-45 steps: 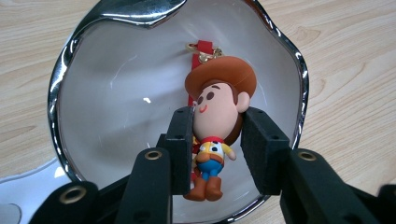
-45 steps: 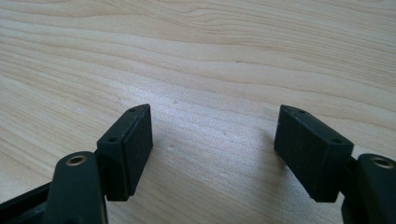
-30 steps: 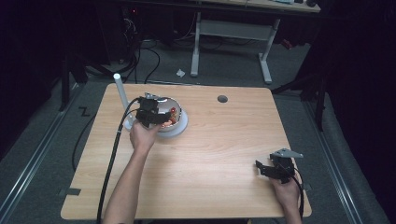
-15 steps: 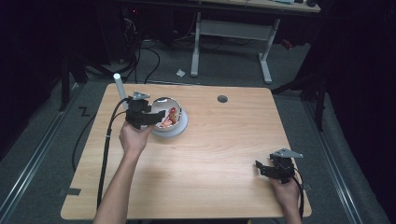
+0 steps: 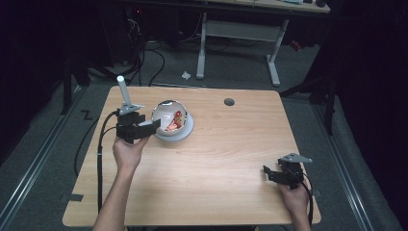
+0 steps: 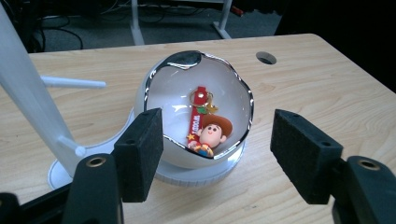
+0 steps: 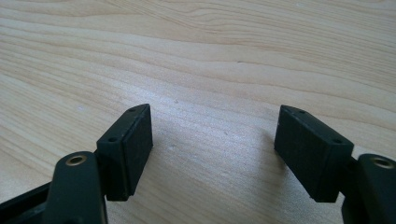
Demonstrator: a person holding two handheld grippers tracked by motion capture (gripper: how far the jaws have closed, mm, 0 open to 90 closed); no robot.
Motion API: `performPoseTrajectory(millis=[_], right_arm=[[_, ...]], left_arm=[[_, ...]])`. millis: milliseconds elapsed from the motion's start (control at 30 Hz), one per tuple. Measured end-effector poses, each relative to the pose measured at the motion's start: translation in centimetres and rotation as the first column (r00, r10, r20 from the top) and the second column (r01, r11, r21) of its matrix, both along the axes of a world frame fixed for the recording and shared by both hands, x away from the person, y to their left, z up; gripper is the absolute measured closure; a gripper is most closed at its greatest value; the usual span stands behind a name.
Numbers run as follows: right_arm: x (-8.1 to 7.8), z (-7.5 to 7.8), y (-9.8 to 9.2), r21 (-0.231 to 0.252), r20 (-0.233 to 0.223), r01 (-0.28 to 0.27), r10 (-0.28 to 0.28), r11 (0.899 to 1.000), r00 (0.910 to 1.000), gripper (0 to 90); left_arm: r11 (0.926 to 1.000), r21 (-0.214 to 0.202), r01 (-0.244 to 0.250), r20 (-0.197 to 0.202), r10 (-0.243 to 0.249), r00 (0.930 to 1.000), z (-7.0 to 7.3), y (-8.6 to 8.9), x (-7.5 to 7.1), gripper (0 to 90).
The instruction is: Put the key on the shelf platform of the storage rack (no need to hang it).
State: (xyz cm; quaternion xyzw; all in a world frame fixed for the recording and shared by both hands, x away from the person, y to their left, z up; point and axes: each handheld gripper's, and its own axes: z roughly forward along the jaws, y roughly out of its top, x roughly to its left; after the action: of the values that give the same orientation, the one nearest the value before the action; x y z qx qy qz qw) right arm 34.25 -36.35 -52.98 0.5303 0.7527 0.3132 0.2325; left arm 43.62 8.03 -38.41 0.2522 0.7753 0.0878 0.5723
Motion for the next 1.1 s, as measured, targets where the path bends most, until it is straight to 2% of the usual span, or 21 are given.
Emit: performPoseTrajectory(millis=[33, 200, 300, 433, 467, 533, 567, 633, 733, 900, 967, 1100], right_arm=[[0.0, 0.0, 0.0, 0.002, -0.001, 0.002, -0.002, 1.0, 1.0, 27.9], [0.0, 0.0, 0.0, 0.002, -0.001, 0.002, -0.002, 1.0, 1.0, 28.0], [0.0, 0.0, 0.0, 0.001, 0.0, 0.0, 0.0, 1.0, 1.0, 27.9], [0.0, 0.0, 0.0, 0.001, 0.0, 0.001, -0.001, 1.0, 1.0, 28.0], [0.0, 0.0, 0.0, 0.001, 0.001, 0.001, -0.001, 1.0, 1.0, 27.9], [0.0, 0.0, 0.0, 0.001, 0.001, 0.001, -0.001, 1.0, 1.0, 27.9], [0.0, 0.0, 0.0, 0.001, 0.0, 0.003, -0.003, 1.0, 1.0, 27.9], [-0.1, 0.0, 0.0, 0.001, 0.0, 0.002, -0.002, 1.0, 1.0, 27.9], [-0.1, 0.0, 0.1, 0.002, 0.0, 0.003, -0.003, 1.0, 1.0, 27.9], [-0.1, 0.0, 0.1, 0.001, 0.0, 0.003, -0.003, 1.0, 1.0, 27.9], [-0.1, 0.0, 0.1, 0.0, 0.0, 0.002, -0.002, 1.0, 1.0, 27.8], [-0.1, 0.0, 0.1, 0.0, 0.0, 0.002, -0.002, 1.0, 1.0, 27.8]], left_arm=[[0.9999, -0.012, -0.001, 0.0, 0.001, 1.0, 0.0, 0.1, -0.3, 34.7], [0.9998, -0.018, 0.007, 0.007, -0.007, 0.9999, -0.2, 0.4, -1.2, 32.8], [0.9998, -0.004, 0.019, 0.023, -0.019, 0.9996, -0.5, 0.4, -1.7, 32.2], [0.9998, -0.001, 0.018, 0.014, -0.017, 0.9997, -0.7, 0.3, -2.3, 32.2], [0.9995, 0.011, 0.03, 0.02, -0.03, 0.9994, -0.8, 0.3, -2.4, 32.1], [0.9997, -0.01, 0.024, 0.009, -0.024, 0.9997, -0.7, 0.2, -2.6, 32.1], [0.9993, 0.003, 0.036, 0.022, -0.036, 0.9991, -0.8, 0.3, -2.7, 32.0], [0.9994, -0.014, 0.033, 0.019, -0.033, 0.9993, -0.8, 0.2, -3.0, 31.9], [0.9989, -0.008, 0.046, 0.027, -0.046, 0.9986, -1.0, 0.2, -3.4, 31.9], [0.9986, -0.032, 0.042, 0.013, -0.042, 0.999, -1.1, 0.0, -3.9, 31.9], [0.9982, -0.021, 0.056, 0.026, -0.055, 0.9981, -1.3, 0.0, -4.1, 31.9], [0.9981, -0.036, 0.049, 0.016, -0.049, 0.9987, -1.4, 0.0, -4.3, 31.9]])
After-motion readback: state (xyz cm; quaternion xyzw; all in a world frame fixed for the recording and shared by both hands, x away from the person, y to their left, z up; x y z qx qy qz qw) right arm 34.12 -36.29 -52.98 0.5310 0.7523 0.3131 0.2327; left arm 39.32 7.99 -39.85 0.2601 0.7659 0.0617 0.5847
